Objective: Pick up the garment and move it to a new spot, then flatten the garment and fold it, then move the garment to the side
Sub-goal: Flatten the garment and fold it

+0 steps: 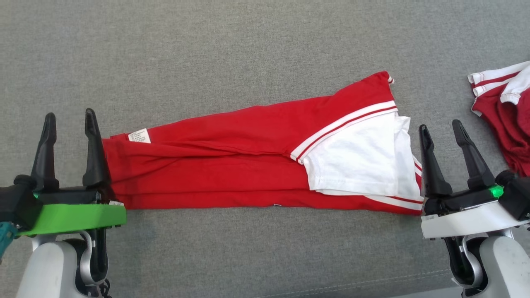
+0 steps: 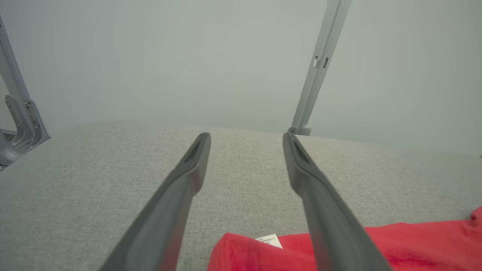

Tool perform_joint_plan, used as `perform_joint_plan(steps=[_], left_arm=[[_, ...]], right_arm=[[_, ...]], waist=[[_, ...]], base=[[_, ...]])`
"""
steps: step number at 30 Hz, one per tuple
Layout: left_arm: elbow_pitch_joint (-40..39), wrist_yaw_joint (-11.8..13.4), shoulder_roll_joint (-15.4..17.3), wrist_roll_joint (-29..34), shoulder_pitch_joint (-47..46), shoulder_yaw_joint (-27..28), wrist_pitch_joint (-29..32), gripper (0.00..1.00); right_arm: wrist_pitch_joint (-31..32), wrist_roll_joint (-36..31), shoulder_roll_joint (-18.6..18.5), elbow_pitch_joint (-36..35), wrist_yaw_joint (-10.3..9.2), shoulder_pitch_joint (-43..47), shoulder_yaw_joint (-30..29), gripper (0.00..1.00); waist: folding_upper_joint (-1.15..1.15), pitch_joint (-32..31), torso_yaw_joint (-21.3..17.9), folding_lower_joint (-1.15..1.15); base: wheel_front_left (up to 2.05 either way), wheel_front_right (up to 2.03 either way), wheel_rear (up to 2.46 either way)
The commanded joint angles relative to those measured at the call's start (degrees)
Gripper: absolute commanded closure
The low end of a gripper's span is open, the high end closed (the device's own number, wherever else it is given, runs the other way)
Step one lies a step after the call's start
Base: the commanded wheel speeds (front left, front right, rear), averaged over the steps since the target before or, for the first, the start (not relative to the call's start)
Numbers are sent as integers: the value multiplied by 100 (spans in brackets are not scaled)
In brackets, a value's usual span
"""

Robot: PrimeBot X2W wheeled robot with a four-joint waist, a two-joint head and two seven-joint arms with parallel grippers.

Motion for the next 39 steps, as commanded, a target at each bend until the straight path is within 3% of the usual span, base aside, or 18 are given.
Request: perform_joint_plan(steps=[1, 6, 12, 27, 32, 39], left_arm=[[-100, -66, -63, 176, 88, 109, -16, 0], [-300, -285, -266, 809, 305, 329, -10, 0], [-406, -345, -377, 1251, 745, 299, -11, 0], [-232, -522, -568, 1413, 849, 306, -11, 0], [-208, -577, -604, 1453, 693, 286, -11, 0], [-173, -657, -685, 1507, 461, 247, -11, 0]], right_arm=[[-21, -98, 31, -46, -2, -72, -77, 0], [-22, -386, 117, 56, -2, -151, -344, 0], [-22, -542, 158, 386, -2, -89, -422, 0], [-23, -440, 101, 797, -2, -161, -483, 0], [-23, -384, 41, 1140, -2, -281, -465, 0], [-19, -171, 8, 2185, -2, -592, -126, 0]], waist=[[0, -76, 13, 0], [0, -275, 50, 0], [0, -515, 130, 0], [0, -582, 294, 0], [0, -484, 365, 0], [0, -261, 554, 0]], base=[[0, 0, 0], [0, 0, 0], [0, 0, 0], [0, 0, 0], [0, 0, 0], [0, 0, 0]])
